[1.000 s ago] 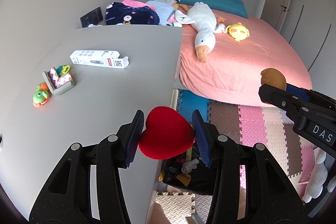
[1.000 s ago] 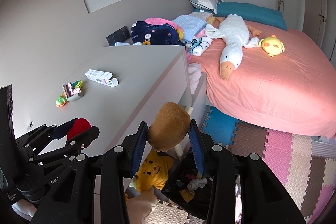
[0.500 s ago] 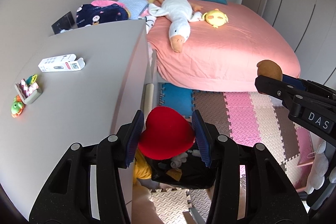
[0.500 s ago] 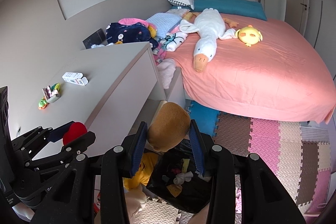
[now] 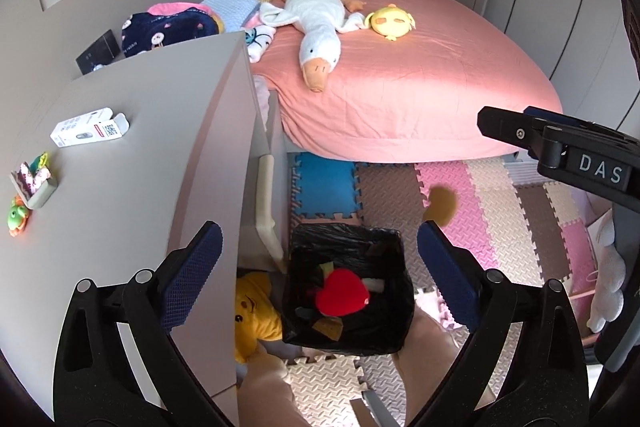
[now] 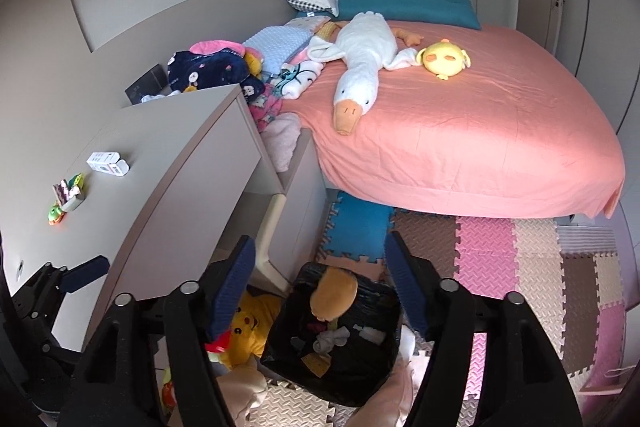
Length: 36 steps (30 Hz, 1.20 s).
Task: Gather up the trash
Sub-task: 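Move both open tools back over the desk toward the remaining toys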
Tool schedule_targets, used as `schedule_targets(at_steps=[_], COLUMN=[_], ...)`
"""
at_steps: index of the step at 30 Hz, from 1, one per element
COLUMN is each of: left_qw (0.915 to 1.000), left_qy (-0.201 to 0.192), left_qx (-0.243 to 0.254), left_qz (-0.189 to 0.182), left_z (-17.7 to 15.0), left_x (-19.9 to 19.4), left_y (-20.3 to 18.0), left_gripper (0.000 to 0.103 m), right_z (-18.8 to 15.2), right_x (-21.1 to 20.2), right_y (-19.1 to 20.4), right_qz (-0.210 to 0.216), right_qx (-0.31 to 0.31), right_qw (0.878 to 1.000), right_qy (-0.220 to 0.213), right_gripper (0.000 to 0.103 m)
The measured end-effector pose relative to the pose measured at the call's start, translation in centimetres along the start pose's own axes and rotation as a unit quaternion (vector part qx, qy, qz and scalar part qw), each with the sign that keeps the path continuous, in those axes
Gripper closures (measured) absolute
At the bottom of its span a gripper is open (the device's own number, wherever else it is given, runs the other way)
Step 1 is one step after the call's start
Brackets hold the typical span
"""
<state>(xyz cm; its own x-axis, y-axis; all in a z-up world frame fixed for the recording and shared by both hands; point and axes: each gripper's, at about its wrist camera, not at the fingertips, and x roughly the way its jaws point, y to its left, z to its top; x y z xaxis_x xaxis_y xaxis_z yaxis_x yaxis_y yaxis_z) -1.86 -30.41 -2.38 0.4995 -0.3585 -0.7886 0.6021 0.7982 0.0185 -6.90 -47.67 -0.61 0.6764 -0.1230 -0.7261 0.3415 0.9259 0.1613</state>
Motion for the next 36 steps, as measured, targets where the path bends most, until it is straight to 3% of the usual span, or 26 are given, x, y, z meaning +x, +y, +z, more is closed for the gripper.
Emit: schedule_targets(at_steps=[14, 36], left_qw=[0.9993, 0.9938], left_qy=[0.018, 0.003], left_qx=[-0.030, -0.094], left_qz=[0.010, 0.059], left_z=[-0.8, -2.7], left_x=[1.0, -1.5], left_y=[1.9, 11.2], left_gripper=[0.008, 0.008], right_z=[-0.3, -0.3], right_x=[0.5, 3.1], right_y=[0.8, 11.7], right_qz=[0.017, 0.085], right_qx=[-0.005, -0.084], right_qw=[1.000, 0.993], right_qy=[0.004, 0.022], right_gripper=[0.027, 0.027])
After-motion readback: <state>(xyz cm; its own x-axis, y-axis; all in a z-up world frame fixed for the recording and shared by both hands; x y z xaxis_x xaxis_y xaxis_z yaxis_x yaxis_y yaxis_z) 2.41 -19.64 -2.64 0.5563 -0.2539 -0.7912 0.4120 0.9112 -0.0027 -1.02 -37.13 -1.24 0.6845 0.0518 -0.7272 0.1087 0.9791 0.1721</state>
